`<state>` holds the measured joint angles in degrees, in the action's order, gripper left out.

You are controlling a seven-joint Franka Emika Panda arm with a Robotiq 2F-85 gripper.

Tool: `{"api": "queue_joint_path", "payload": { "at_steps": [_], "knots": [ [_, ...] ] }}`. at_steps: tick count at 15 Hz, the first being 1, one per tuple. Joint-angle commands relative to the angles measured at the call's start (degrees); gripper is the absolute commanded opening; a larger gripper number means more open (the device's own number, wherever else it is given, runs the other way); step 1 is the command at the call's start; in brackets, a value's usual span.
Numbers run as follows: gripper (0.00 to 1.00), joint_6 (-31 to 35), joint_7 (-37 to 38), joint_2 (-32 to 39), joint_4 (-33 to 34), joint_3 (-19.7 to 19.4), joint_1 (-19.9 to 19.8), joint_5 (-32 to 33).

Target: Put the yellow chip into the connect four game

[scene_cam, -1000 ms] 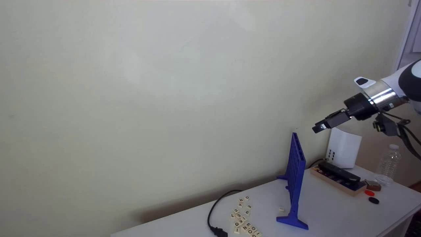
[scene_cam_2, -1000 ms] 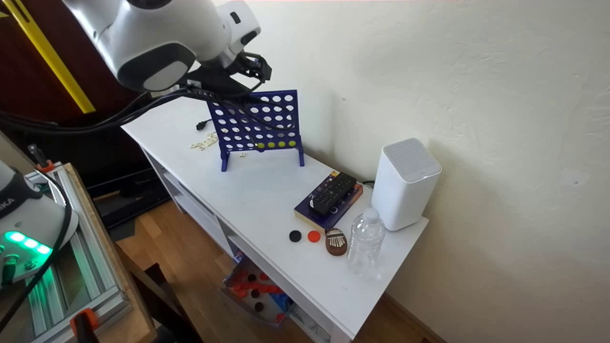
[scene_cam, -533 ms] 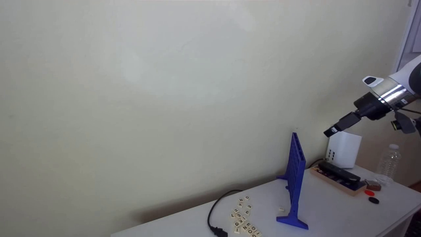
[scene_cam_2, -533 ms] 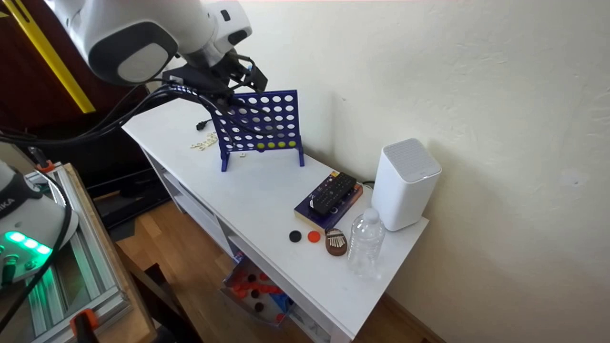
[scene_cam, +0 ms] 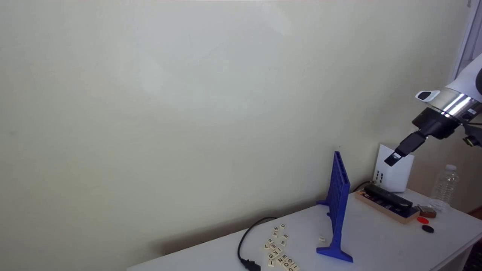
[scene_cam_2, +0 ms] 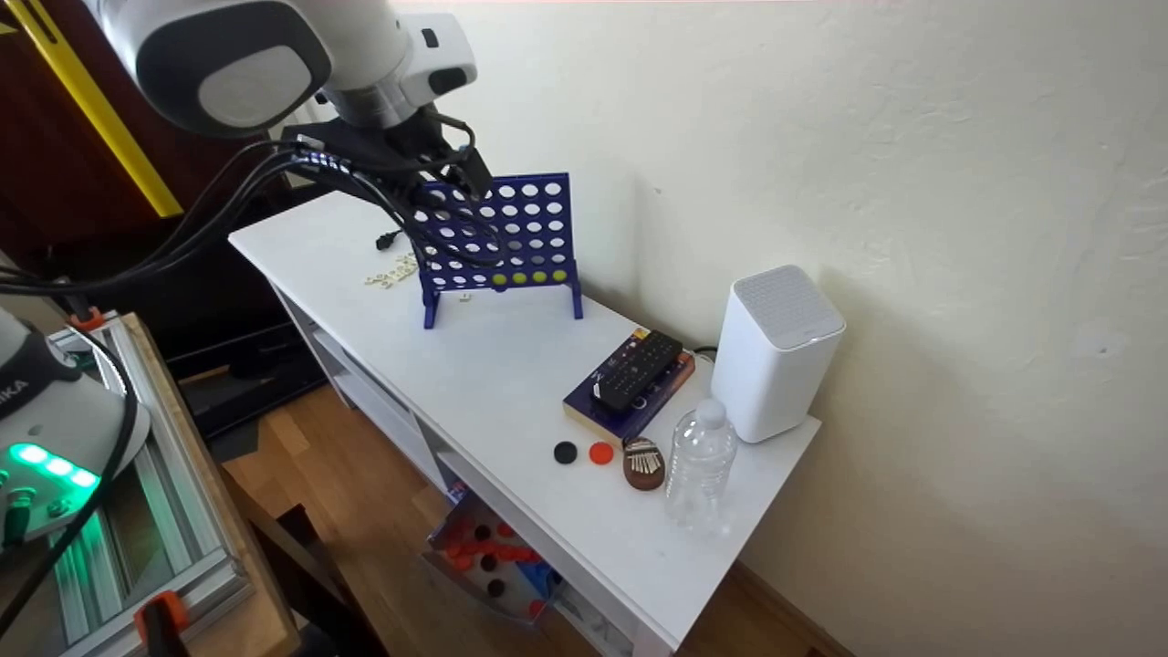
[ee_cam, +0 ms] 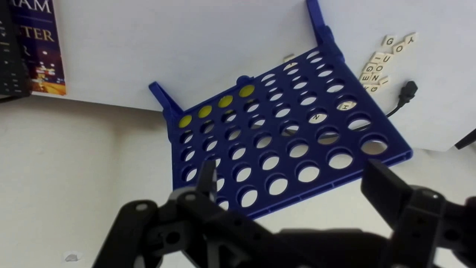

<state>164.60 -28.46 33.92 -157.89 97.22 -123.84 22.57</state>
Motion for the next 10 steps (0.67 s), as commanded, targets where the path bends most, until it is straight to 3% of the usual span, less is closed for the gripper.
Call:
{"api": "queue_joint_path", "payload": {
  "at_steps": [1,9,10],
  "knots": [
    [1.00,-4.85,3.86,-1.95,0.15,4.38,-3.86,1.58],
    [1.00,-7.79,7.72,-2.82,0.11,11.15,-10.39,4.74],
    [1.00,-6.62,5.96,-0.98,0.18,8.00,-7.50,3.79]
  ]
}}
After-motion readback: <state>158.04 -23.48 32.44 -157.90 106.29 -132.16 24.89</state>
